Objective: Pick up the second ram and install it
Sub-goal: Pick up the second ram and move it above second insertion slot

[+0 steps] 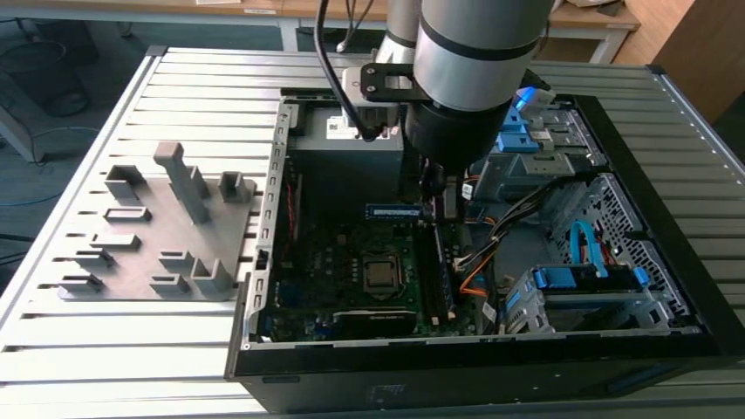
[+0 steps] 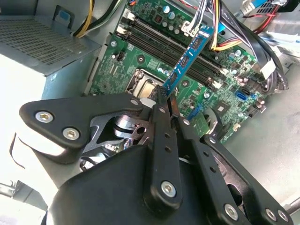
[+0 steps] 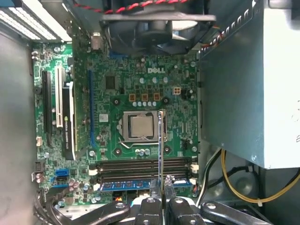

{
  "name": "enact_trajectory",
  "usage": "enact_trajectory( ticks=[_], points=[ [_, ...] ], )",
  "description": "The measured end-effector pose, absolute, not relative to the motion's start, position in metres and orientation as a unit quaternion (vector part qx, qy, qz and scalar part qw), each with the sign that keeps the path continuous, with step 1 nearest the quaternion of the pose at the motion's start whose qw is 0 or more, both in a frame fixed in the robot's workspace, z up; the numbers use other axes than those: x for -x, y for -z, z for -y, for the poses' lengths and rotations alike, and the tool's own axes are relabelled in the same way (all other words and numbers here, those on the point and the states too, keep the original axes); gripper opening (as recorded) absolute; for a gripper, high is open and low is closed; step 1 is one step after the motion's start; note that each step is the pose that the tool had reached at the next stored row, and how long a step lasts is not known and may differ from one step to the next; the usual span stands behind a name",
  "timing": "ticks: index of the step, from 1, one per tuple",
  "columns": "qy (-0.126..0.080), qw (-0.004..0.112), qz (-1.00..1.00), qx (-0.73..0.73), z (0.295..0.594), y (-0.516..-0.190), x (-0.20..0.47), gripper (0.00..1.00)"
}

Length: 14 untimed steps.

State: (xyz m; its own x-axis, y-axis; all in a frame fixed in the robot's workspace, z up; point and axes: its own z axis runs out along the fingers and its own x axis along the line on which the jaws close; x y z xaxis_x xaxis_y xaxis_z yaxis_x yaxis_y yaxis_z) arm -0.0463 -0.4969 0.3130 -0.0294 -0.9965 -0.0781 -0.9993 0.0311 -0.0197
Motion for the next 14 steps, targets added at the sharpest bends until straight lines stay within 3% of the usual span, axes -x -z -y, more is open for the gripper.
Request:
enact_trajectory(
  ticks=[14],
  points=[
    [-0.020, 0.035, -0.717, 0.696, 0.4969, -0.3089, 0.0446, 0.14]
  ],
)
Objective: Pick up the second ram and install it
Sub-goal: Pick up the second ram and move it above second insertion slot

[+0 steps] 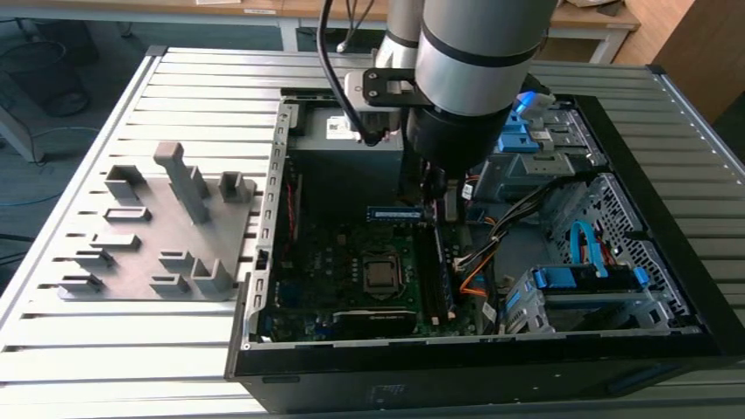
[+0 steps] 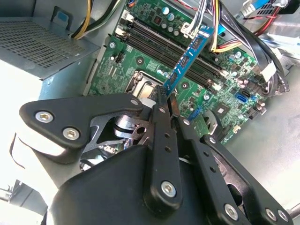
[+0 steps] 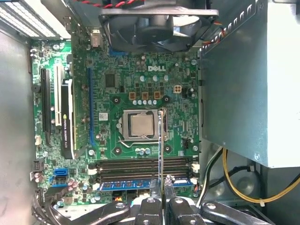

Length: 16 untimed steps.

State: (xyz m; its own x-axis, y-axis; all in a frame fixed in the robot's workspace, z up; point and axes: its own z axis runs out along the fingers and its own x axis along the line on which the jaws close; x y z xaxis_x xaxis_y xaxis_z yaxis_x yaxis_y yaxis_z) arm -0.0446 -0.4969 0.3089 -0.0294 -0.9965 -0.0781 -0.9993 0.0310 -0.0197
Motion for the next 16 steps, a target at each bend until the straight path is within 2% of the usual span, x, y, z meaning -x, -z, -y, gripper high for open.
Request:
enact_trajectory(
  ticks=[12, 16],
  points=[
    [-0.020, 0.035, -0.717, 0.696, 0.516, -0.289, 0.044, 0.14],
    [-0.016, 0.031, -0.717, 0.696, 0.517, -0.288, 0.044, 0.14]
  ],
)
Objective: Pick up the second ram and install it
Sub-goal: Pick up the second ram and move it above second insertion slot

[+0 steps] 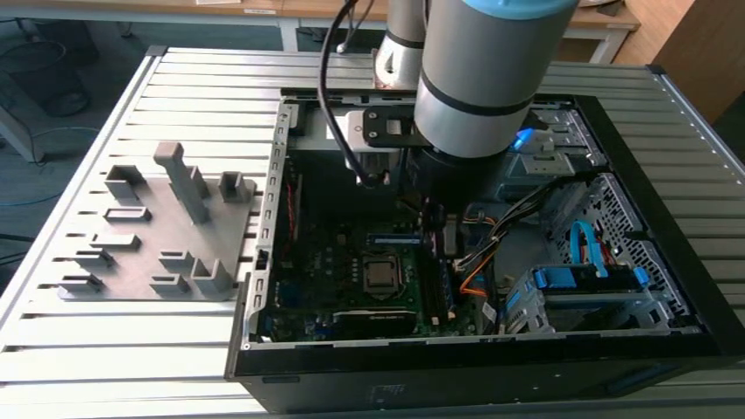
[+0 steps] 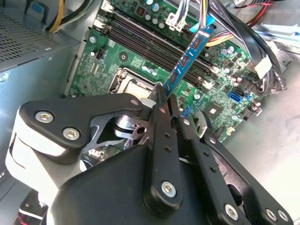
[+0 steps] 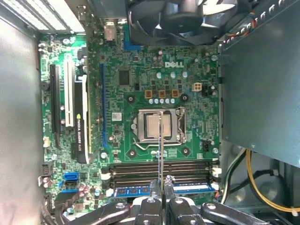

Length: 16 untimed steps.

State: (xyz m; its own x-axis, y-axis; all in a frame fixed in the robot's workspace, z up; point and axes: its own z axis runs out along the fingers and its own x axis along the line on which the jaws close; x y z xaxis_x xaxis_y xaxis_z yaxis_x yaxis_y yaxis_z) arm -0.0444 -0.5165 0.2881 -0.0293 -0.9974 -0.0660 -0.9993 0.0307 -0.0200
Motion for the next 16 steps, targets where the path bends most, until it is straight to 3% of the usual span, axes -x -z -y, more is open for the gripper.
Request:
enact_trajectory(
  ticks=[4, 8, 16],
  points=[
    [-0.007, 0.022, -0.717, 0.696, 0.5160, -0.2880, 0.0445, 0.14],
    [0.010, 0.006, -0.717, 0.697, 0.5155, -0.2880, 0.0444, 0.14],
    [0.010, 0.006, -0.717, 0.697, 0.5154, -0.2880, 0.0444, 0.14]
  ],
)
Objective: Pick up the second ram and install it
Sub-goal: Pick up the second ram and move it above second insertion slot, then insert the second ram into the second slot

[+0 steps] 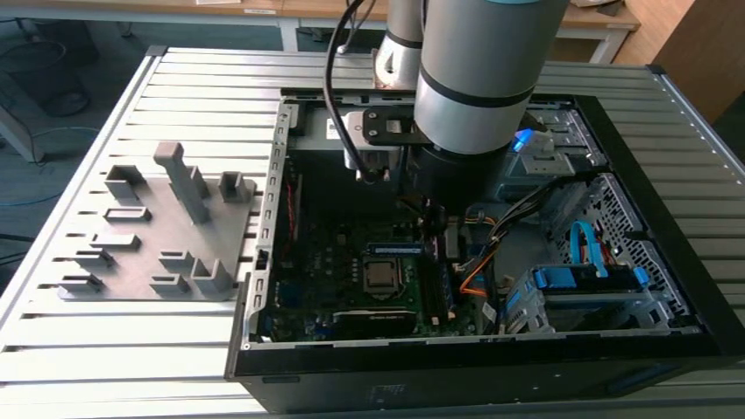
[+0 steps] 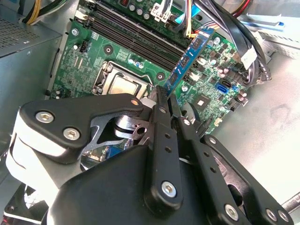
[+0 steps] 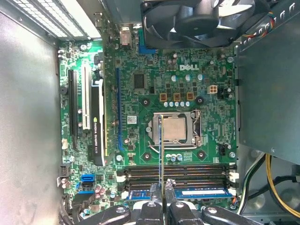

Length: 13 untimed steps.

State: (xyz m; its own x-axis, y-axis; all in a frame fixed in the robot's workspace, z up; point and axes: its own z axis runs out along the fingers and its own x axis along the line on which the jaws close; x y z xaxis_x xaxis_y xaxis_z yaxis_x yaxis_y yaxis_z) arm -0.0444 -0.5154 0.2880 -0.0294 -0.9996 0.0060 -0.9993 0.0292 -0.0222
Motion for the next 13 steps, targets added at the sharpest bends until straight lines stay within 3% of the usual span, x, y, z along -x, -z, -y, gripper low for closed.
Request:
enact_trajectory(
  ticks=[13],
  points=[
    [0.010, 0.005, -0.744, 0.668, 0.5153, -0.2879, 0.0444, 0.14]
  ],
)
